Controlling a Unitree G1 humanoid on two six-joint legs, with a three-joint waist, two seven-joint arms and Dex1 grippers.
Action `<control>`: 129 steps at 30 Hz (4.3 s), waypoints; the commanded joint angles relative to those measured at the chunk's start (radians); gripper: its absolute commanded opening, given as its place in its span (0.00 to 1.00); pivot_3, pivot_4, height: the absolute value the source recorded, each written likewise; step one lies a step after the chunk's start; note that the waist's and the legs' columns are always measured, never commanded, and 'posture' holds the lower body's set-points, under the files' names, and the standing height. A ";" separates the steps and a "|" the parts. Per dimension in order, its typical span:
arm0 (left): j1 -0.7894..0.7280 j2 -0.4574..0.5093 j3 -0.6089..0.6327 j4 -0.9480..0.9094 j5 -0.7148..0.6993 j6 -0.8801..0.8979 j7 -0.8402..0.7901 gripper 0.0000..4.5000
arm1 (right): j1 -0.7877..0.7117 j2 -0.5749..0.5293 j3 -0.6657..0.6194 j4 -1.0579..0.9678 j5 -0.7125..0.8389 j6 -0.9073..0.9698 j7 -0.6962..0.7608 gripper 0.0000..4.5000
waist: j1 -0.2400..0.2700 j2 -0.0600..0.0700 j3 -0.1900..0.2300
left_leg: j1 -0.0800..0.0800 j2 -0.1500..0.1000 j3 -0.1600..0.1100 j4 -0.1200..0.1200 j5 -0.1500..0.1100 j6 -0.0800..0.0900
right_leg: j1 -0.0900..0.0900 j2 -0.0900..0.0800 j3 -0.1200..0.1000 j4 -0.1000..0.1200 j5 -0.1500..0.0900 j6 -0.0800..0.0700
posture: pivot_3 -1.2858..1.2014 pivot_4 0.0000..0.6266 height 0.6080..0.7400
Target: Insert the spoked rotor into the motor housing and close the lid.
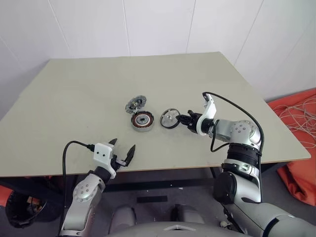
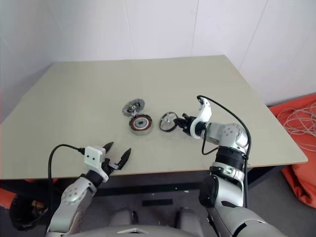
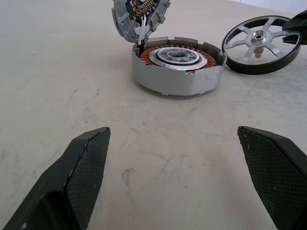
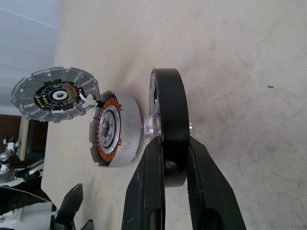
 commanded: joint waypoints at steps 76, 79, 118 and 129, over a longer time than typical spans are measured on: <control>0.015 0.002 0.003 -0.115 -0.010 0.056 0.031 1.00 | -0.116 0.263 0.036 0.316 0.413 -0.209 -0.164 0.07 | 0.020 0.000 0.000 | -0.004 -0.002 0.001 -0.011 0.004 -0.007 | -0.007 0.000 0.000 0.000 0.002 -0.007 | 0.52 0.00 1.00; 0.015 0.002 0.004 -0.120 -0.009 0.061 0.033 1.00 | -0.116 0.251 0.050 0.335 0.406 -0.230 -0.154 0.07 | 0.019 0.000 0.000 | -0.004 -0.002 0.001 -0.011 0.004 -0.007 | -0.007 0.000 0.000 0.000 0.002 -0.007 | 0.52 0.00 1.00; 0.018 0.000 0.006 -0.100 -0.010 0.048 0.023 1.00 | -0.073 0.130 0.065 0.354 0.381 -0.243 -0.109 0.07 | 0.020 -0.001 0.000 | -0.004 -0.002 0.002 -0.010 0.004 -0.007 | -0.007 0.000 0.000 0.000 0.002 -0.007 | 0.52 0.00 1.00; 0.019 -0.001 0.007 -0.102 -0.009 0.048 0.026 1.00 | -0.072 0.129 0.071 0.356 0.370 -0.256 -0.111 0.67 | 0.019 -0.001 -0.001 | -0.005 -0.002 0.002 -0.010 0.004 -0.007 | -0.006 0.000 -0.001 0.000 0.002 -0.008 | 0.52 0.00 1.00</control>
